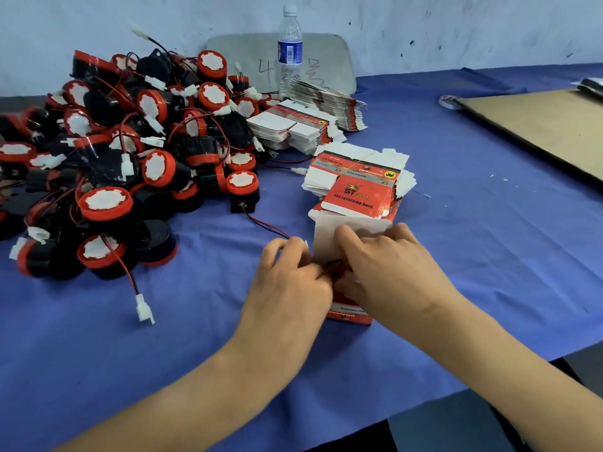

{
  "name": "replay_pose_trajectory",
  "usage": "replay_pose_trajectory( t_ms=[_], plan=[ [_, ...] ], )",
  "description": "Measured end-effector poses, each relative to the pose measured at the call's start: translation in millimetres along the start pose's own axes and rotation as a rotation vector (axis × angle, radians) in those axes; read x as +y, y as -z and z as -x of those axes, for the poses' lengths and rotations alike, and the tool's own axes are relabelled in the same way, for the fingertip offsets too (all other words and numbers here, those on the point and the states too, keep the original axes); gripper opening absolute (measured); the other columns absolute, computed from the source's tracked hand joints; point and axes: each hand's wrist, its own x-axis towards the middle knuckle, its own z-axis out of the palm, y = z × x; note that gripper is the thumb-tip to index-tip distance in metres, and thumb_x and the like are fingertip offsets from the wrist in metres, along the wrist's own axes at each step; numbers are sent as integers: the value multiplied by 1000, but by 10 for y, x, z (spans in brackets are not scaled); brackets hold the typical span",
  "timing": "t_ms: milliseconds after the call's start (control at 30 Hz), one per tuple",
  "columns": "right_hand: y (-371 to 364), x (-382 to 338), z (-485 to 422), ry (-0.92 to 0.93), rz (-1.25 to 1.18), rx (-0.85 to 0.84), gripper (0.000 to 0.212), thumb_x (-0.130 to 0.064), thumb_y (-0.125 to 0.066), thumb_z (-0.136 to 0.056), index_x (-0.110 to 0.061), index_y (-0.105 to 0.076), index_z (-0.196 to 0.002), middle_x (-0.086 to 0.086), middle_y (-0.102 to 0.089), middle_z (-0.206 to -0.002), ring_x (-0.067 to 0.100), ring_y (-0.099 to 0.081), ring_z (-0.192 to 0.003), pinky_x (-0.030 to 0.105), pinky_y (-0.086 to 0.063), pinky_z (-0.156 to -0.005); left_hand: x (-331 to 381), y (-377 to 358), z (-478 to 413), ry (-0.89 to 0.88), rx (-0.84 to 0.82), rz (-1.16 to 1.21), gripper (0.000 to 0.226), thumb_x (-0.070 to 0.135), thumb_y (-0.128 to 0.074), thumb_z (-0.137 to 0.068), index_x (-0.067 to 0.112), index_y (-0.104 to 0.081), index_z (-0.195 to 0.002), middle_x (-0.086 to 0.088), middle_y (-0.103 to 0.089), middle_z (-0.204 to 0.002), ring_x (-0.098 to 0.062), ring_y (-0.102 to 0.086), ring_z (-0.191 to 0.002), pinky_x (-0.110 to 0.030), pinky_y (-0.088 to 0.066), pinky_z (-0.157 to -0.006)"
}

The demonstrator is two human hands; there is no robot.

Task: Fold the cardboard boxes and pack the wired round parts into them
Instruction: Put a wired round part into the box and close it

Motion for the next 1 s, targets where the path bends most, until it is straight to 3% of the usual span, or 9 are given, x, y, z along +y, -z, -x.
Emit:
replay_pose_trajectory(
  t_ms=[67,133,233,300,400,567,700,867,1000],
  plan=[
    [-27,-62,-2,-33,34,74,44,-24,-72,-73,-17,-29,-83,2,-64,-68,29,-52,-53,31,-37,-70,32,43,-50,94,-59,-39,16,22,-87,-61,29,-74,-66,17,-61,-59,-11,-59,-81,-25,-30,-83],
    [-14,-94,2,-72,29,139,46,-18,-81,-57,-16,-38,-71,3,-60,-52,26,-49,-39,27,-40,-60,48,104,-96,180,-76,-106,8,23,-76,-72,29,-73,-74,15,-61,-65,-13,-53,-95,-32,-20,-87],
    [-57,-109,24,-99,51,135,21,-15,-74,-63,-18,-53,-68,0,-64,-56,28,-53,-44,27,-39,-62,66,78,-179,230,-67,-166,16,15,-54,-88,27,-65,-88,10,-43,-66,-19,-36,-117,-43,-2,-95],
    [-63,-112,41,-109,48,153,24,-13,-78,-58,-18,-55,-58,-1,-61,-48,26,-51,-40,26,-41,-59,80,81,-252,272,-41,-177,17,14,-53,-90,26,-63,-84,9,-28,-61,-20,-35,-118,-46,6,-99],
    [-90,-127,65,-83,91,150,32,-10,-86,-46,-20,-56,-49,-4,-56,-45,23,-49,-37,25,-42,-62,57,25,-293,295,-35,-119,18,14,-55,-89,26,-68,-88,10,-34,-75,-24,-32,-120,-49,14,-102],
    [-157,-144,125,-61,88,141,26,-6,-84,-52,-19,-63,-60,-4,-58,-55,23,-54,-45,29,-28,-76,11,-88,-234,378,22,-36,10,20,-64,-86,27,-71,-84,11,-43,-124,-23,-33,-117,-46,-2,-107],
    [-184,-143,140,-45,68,172,20,-7,-78,-58,-17,-67,-71,-2,-62,-63,24,-59,-53,29,-29,-83,1,-154,-204,491,38,25,13,28,-59,-91,31,-71,-86,14,-17,-155,-24,-16,-133,-46,-2,-107],
    [-160,-167,153,-20,128,94,24,-10,-67,-61,-27,-72,-77,-10,-66,-72,16,-63,-59,27,-31,-85,28,-138,-305,510,-86,21,16,22,-53,-93,28,-66,-100,8,-28,-156,-25,-28,-136,-58,3,-114],
    [-46,-316,99,11,130,108,29,-2,-37,-48,-20,-60,-49,-5,-54,-45,15,-49,-36,19,-39,-54,37,-67,-313,472,-148,57,23,14,-48,-92,26,-64,-104,6,-41,-145,-23,-38,-128,-57,4,-115]
  ],
)
